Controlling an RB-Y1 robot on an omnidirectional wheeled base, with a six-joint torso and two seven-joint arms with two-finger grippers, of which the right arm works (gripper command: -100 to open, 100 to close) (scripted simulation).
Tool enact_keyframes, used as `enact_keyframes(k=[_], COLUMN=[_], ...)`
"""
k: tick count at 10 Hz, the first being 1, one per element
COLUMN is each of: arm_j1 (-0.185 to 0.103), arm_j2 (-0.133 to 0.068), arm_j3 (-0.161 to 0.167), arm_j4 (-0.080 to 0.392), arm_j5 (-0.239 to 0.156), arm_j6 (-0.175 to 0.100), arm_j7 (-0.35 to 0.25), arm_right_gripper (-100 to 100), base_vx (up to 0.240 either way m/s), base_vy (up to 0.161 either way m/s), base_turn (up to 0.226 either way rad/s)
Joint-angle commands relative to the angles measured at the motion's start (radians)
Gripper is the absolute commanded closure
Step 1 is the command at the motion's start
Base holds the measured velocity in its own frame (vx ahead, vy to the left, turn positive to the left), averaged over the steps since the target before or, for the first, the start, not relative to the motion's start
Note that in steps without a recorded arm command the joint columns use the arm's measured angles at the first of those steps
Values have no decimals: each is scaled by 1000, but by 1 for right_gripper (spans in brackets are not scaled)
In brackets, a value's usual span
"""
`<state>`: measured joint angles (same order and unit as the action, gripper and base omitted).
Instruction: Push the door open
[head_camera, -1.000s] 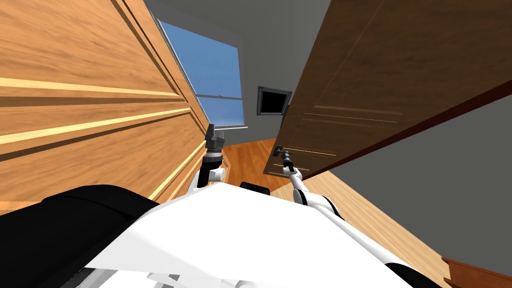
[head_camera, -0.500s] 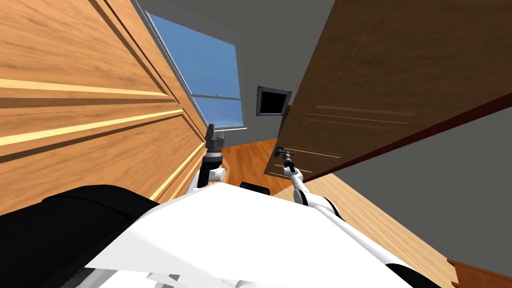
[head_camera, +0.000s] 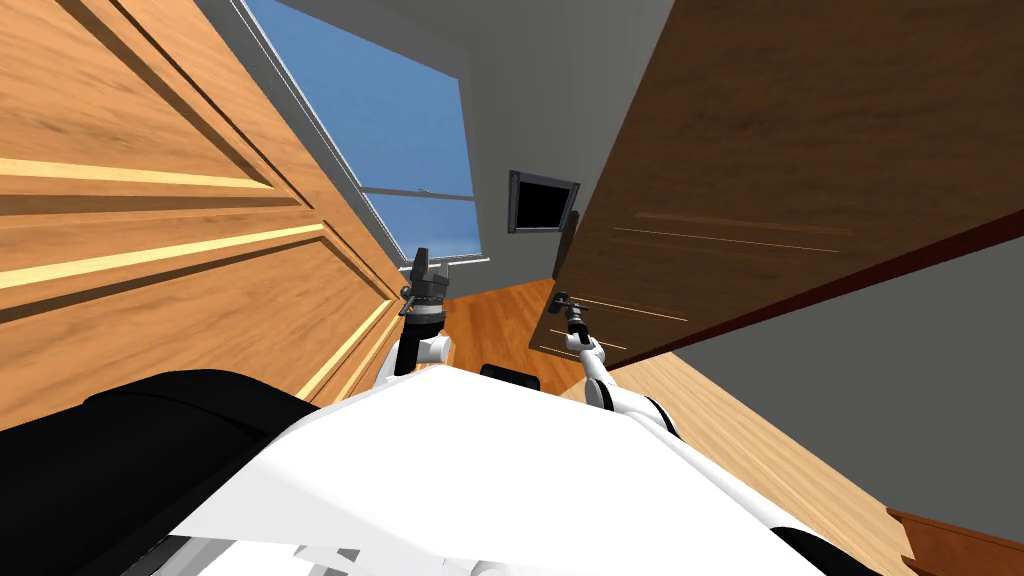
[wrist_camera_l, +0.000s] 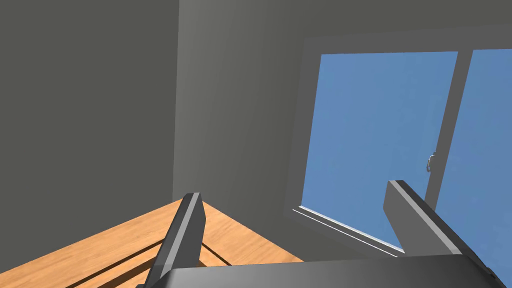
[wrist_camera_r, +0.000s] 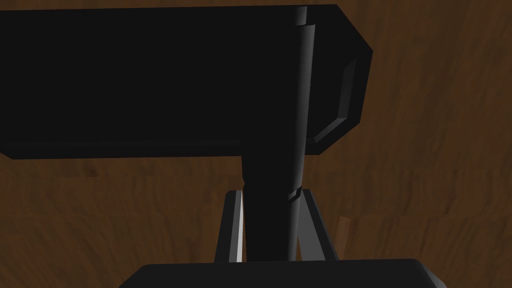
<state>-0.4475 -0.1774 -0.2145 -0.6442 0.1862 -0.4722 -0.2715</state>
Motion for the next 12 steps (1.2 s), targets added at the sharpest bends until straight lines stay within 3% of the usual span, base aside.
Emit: enact_keyframes(k=[1, 5, 6, 12], arm_j1=[-12, -14, -12, -3], arm_j2=[5, 24, 24, -3], arm_j3=[-30, -72, -66, -128], arm_j4=[4, -3, 4, 2], arm_j5=[-11, -28, -25, -51], arm_j6=[-4, 7, 6, 7], arm_j7=[33, 83, 76, 104], arm_right_gripper=[100, 100, 100, 100], base_vx=[163, 192, 81, 188], base_vy=[97, 100, 39, 85], base_turn=[-125, -104, -29, -62])
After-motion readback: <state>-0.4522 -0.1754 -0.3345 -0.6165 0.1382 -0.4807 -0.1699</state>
